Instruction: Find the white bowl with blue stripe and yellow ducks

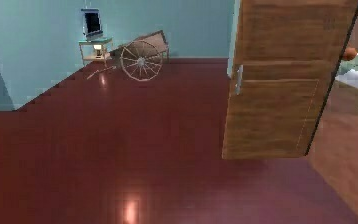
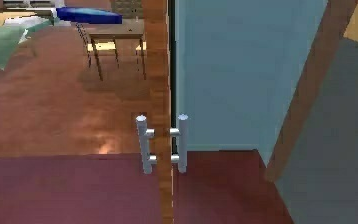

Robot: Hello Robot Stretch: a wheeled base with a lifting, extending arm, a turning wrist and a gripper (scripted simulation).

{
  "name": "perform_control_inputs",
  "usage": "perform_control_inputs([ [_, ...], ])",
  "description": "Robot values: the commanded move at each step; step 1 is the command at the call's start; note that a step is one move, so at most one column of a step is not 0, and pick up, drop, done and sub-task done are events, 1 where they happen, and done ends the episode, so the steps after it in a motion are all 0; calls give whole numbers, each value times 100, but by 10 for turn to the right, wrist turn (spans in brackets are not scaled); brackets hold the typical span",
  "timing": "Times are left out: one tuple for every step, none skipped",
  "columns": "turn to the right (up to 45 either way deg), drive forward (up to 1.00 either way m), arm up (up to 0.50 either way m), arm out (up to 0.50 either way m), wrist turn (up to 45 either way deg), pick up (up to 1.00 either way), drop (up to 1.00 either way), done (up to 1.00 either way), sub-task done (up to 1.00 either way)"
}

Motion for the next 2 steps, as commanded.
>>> perform_control_inputs([
  [0,100,0,0,0,0,0,0,0],
  [-30,0,0,0,0,0,0,0,0],
])
